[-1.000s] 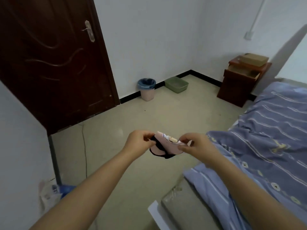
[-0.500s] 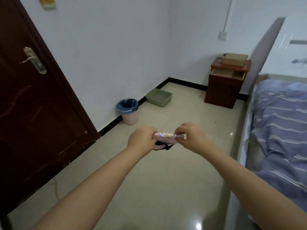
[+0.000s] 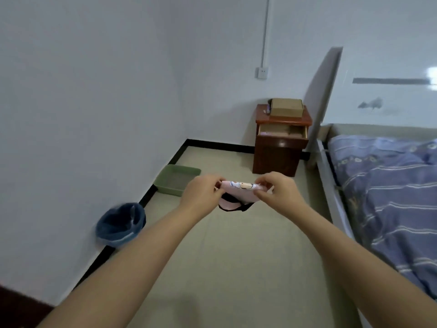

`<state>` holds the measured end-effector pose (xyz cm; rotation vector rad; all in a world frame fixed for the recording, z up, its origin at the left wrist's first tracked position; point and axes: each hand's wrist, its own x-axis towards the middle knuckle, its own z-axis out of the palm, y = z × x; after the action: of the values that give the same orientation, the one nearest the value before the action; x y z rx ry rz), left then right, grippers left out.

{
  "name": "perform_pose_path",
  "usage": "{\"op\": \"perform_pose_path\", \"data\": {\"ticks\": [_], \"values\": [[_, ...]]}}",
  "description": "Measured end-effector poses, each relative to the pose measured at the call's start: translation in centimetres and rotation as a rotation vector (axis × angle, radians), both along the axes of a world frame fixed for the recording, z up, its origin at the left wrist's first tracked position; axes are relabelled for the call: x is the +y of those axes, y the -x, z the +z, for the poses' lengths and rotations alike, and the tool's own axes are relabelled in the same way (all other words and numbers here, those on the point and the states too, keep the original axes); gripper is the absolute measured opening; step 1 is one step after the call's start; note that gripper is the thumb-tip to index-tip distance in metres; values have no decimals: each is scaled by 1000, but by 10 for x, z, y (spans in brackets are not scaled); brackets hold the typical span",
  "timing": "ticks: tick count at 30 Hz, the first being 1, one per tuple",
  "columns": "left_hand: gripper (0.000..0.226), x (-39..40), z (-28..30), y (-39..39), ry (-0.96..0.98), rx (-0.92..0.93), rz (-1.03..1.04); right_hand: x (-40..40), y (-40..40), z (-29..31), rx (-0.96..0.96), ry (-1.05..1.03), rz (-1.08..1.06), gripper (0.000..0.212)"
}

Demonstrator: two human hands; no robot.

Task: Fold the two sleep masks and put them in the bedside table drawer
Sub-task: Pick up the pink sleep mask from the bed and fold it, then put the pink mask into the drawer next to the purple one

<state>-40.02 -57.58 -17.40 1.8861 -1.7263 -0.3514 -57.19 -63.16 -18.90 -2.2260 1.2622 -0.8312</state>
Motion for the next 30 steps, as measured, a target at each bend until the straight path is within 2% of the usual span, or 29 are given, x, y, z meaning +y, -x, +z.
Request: {"op": "perform_pose_path", "data": {"ticks": [5, 9, 11, 16, 23, 27, 30], "values": [[14, -173, -3, -29, -8, 35, -169, -131, -23, -1, -40, -73, -215, 16], [8, -309, -24, -20, -37, 179, -245, -249, -10, -18, -208, -160, -418, 26], [7, -378, -36, -16, -54, 261, -249, -317, -2, -30, -270, -213, -442, 24], [8, -554, -59, -9, -130, 426, -173, -488, 3, -54, -292, -323, -433, 19], [9, -764, -116, 8, -302, 545, -71, -686, 5, -110, -400, -512, -601, 16], [30, -888, -180, 28, -458, 623, 87, -813, 16, -169, -384, -651, -704, 7], [7, -969, -235, 45, -580, 592, 104, -897, 26, -226, -340, -768, -802, 24]]}}
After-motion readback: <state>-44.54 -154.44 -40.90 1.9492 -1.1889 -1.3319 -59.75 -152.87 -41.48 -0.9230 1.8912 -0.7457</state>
